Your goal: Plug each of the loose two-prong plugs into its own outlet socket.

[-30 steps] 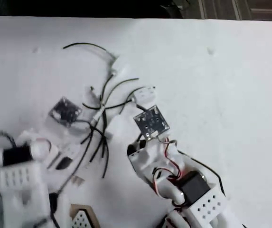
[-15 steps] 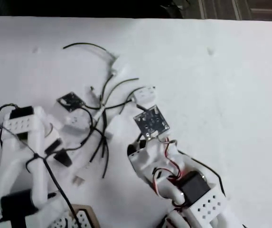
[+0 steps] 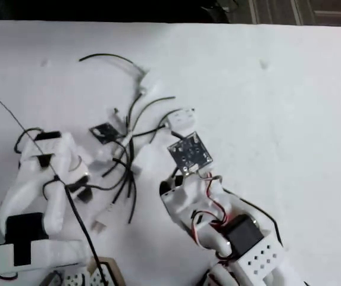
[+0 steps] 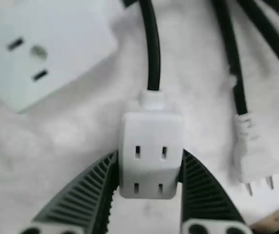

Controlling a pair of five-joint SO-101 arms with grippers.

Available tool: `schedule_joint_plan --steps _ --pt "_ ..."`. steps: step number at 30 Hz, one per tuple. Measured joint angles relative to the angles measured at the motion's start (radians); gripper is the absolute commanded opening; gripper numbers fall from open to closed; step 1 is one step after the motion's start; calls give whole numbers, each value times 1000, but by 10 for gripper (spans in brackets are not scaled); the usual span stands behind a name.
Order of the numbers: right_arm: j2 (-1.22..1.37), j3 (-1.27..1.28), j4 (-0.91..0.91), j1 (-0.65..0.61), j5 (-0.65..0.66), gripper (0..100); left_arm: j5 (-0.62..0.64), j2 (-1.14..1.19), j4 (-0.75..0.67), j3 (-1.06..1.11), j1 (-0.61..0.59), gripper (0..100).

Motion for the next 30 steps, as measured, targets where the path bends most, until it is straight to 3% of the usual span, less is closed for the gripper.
schedule_joint_plan --steps 10,14,18,30 --pt "0 0 0 0 0 16 209 8 -64 -23 247 95" --pt "0 0 0 2 0 16 279 8 -100 -28 310 190" --pt "0 0 0 6 0 16 330 8 -103 -41 295 273" --pt "0 -2 0 6 0 16 307 3 26 -166 133 277"
